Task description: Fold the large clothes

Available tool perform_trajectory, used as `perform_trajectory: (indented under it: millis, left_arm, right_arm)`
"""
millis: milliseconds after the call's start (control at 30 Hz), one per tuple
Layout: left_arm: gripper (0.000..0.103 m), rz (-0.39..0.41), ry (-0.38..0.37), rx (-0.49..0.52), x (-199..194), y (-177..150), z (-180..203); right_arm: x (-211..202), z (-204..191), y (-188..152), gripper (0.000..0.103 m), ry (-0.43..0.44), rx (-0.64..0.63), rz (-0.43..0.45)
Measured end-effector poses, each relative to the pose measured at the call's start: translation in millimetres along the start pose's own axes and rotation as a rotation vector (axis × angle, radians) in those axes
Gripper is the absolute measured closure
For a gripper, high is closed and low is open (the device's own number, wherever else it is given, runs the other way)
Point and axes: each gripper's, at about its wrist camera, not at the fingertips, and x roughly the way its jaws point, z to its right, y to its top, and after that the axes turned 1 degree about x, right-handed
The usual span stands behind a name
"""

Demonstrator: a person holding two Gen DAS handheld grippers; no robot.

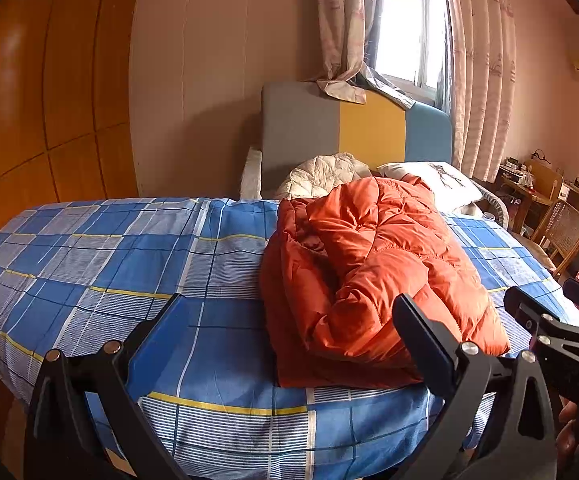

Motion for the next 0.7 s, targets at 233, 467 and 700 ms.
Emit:
perform_trajectory:
  millis: [233,467,700]
  left_arm:
    - [0.002,0.011,-0.003,-0.007,0,0,-3]
    - [0.002,-0.023,-0.001,-0.026,9,-3,-7]
    - [0.002,-0.066,0.008,-0.037,20,-9,-8]
  right_arm:
    - [3,-4,-2,0.003,0.003,-0.012,-0.011]
    - [10,-5,-3,0.003,-0.003,-0.016,-0.028]
    - [16,-6,-5,0.003,-0.002,-0.014,-0.042]
